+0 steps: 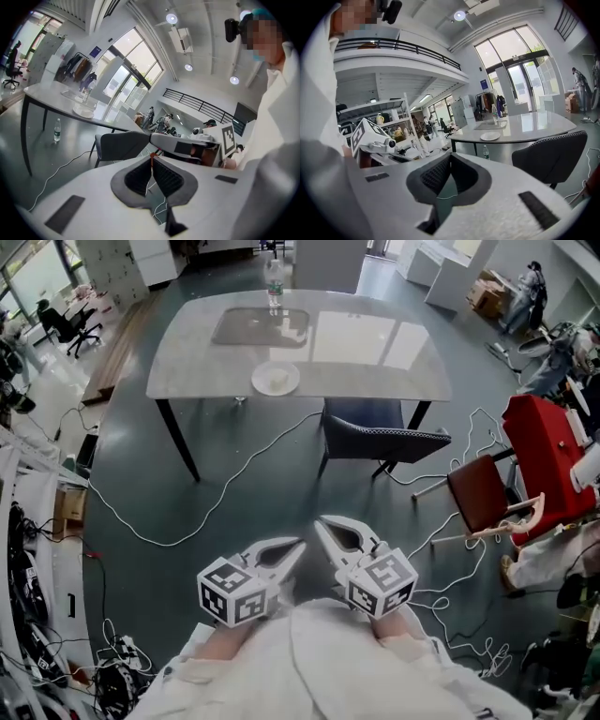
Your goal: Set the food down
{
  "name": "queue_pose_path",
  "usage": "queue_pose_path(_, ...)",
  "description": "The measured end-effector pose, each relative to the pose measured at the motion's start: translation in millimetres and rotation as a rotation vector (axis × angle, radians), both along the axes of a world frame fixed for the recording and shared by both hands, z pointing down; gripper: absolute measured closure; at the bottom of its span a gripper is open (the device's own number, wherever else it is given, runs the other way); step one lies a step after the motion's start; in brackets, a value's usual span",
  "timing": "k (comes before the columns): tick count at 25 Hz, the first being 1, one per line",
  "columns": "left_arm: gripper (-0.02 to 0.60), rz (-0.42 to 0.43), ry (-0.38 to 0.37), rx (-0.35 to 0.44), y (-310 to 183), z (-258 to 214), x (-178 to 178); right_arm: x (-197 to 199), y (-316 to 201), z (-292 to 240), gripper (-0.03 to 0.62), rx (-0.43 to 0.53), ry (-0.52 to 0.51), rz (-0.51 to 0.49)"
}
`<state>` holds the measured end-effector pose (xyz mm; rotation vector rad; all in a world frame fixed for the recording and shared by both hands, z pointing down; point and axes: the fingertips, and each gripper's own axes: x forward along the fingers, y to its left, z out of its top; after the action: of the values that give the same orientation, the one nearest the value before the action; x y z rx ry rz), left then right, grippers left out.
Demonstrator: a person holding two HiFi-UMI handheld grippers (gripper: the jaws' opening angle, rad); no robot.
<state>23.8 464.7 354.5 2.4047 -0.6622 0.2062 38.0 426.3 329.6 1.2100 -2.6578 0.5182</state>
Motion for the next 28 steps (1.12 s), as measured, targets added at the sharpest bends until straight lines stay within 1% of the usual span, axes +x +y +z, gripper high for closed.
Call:
queue_pose_path(5, 0.56, 0.03, -0.006, 0.044, -69.0, -11.6, -20.0, -18.2, -67.8, -5.0, 0.592, 0.014, 0.011, 0.032)
queue_pose_path(9, 0.56, 0.04, -0.009, 0.042, -110.0, -10.3, -40.4, -29.2, -110.9, -15.4, 0.592, 0.057, -0.016, 0.077)
queue_pose_path(11, 0.56, 0.039, -0.016, 0.036, -124.9, -7.8, -48.9, -31.7, -122.7, -13.6, 0.592, 0.051, -0.014, 0.091)
queue_pose_path(13, 0.56, 0.036, -0.008, 0.024, -134.8, -6.0, -52.5, -30.1, -129.0, -7.0, 0.592, 0.028, -0.009, 0.106)
queue_pose_path(16, 0.56, 0.029, 0.009, 0.006, -147.0, -3.0, -51.4, -24.4, -138.2, 0.6, 0.592, 0.0, -0.006, 0.122)
queue_pose_path(19, 0.56, 0.023, 0.01, -0.002, -156.4, 2.1, -50.3, -20.8, -147.5, 3.6, 0.592, -0.008, -0.009, 0.128)
queue_pose_path(23, 0.56, -0.013, 0.007, -0.004, -184.8, 6.6, -60.0, -26.5, -169.8, 12.1, 0.592, -0.034, -0.025, 0.116)
queue_pose_path(28, 0.56, -0.029, 0.001, -0.025, -220.7, 10.1, -62.3, -30.5, -210.8, 8.9, 0.592, -0.035, -0.033, 0.097)
